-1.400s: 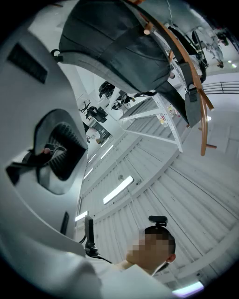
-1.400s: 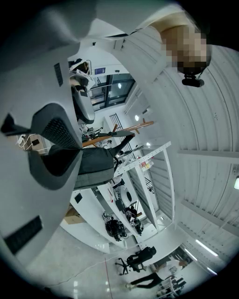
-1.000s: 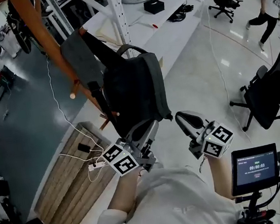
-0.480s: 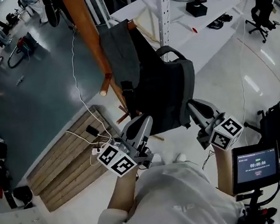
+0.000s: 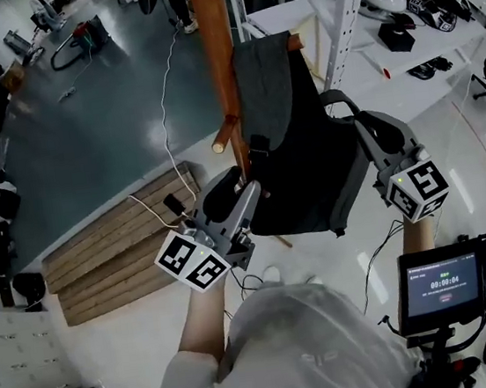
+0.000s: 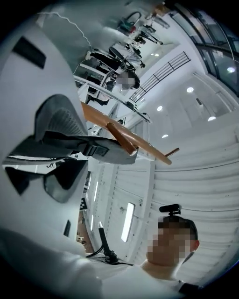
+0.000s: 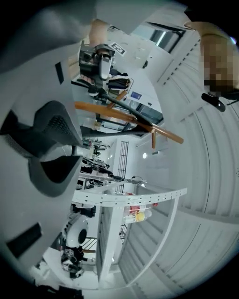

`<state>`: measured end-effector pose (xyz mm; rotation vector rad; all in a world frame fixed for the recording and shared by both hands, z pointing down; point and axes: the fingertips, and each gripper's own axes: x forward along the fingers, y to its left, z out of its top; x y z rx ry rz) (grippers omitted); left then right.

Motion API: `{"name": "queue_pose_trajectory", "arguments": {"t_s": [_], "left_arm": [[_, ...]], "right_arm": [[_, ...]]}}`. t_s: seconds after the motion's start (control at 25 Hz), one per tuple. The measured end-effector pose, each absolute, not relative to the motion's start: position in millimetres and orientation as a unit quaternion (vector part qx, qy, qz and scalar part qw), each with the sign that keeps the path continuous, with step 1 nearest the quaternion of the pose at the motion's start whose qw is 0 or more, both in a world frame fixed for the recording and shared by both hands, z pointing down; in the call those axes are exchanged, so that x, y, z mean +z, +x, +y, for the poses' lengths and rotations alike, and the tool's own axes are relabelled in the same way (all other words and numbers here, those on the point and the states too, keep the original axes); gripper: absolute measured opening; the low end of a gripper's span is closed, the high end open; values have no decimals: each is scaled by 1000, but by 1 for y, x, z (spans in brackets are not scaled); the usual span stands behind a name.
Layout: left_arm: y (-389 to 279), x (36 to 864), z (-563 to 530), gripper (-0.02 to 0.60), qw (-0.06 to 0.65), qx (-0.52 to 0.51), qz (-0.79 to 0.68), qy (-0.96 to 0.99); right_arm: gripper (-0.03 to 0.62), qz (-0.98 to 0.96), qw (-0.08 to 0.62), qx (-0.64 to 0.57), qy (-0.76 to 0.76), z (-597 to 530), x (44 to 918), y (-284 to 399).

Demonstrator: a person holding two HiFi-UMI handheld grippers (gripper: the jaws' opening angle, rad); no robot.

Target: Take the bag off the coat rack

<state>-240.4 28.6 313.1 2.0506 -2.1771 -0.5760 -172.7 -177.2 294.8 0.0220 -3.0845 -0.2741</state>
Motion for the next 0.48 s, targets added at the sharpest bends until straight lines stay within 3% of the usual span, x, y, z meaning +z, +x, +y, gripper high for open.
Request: {"name": "queue_pose_trajectory", "arguments": {"t_s": [0.04,0.16,0.48], "left_arm": [[-241,311,23,157,44,-180,-714,675],[-243,305,14,192,35,-158,-714,681],[-247,302,-8,218,31,-123,-707,696]], "right_arm": [[72,-994,22,-106,7,-183,291,-179],[115,-984,51,-170,-1,-187,290,-200],[118,-941,160,-295,-50,-192,322,-235]]}}
